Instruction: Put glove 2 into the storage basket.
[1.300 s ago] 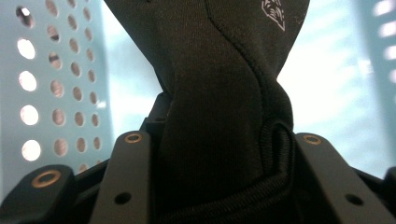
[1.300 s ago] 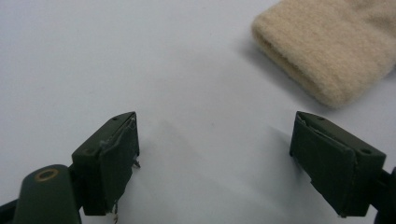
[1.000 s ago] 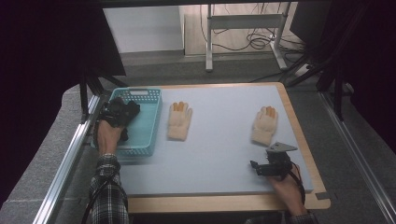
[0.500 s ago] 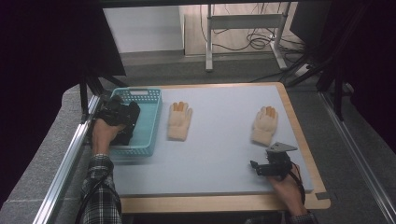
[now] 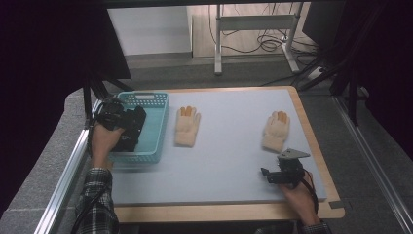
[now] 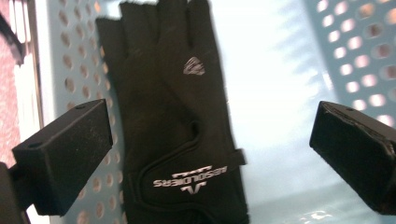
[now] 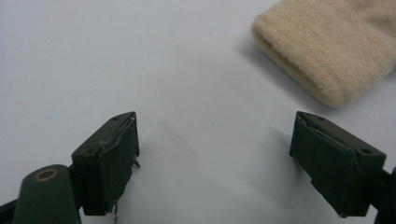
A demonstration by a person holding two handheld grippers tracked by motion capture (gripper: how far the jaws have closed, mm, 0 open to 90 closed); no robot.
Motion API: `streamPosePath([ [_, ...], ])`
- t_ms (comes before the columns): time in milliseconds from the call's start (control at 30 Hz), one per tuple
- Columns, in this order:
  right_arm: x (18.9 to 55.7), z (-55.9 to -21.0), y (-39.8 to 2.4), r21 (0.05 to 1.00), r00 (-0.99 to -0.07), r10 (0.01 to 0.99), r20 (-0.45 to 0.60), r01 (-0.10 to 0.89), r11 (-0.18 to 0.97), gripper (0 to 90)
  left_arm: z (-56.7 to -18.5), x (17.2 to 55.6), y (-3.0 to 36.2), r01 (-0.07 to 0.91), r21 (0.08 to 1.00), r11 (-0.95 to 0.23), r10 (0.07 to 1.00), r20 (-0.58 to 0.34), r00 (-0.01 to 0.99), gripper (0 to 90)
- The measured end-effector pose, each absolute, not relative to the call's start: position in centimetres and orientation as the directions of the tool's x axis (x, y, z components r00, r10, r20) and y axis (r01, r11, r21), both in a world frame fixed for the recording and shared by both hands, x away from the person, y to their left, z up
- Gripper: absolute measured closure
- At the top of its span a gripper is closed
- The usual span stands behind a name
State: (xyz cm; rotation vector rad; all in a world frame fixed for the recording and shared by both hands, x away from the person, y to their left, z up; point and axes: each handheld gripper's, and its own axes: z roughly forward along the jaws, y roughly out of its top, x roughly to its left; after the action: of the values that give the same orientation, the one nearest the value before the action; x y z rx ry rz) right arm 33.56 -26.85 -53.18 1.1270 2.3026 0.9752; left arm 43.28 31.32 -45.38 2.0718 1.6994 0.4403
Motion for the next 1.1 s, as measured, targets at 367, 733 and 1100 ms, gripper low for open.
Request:
streamPosePath([
  [367,33.6,-53.2,-26.9,0.733,-0.597,0.801,-0.046,0.525,0.433,15.0,-43.6,41.6,28.1,0.749,0.63,-0.204,0.949,-0.061,0.31,0.0],
  [733,33.6,-53.2,-26.9,0.732,-0.598,0.801,-0.045,0.525,0.434,15.1,-42.7,39.9,25.6,0.686,0.69,-0.231,0.916,-0.084,0.393,0.0],
  [1100,33.6,-53.2,-26.9,0.732,-0.597,0.801,-0.046,0.525,0.434,15.1,-42.9,37.6,21.8,0.619,0.735,-0.277,0.864,-0.091,0.495,0.0],
])
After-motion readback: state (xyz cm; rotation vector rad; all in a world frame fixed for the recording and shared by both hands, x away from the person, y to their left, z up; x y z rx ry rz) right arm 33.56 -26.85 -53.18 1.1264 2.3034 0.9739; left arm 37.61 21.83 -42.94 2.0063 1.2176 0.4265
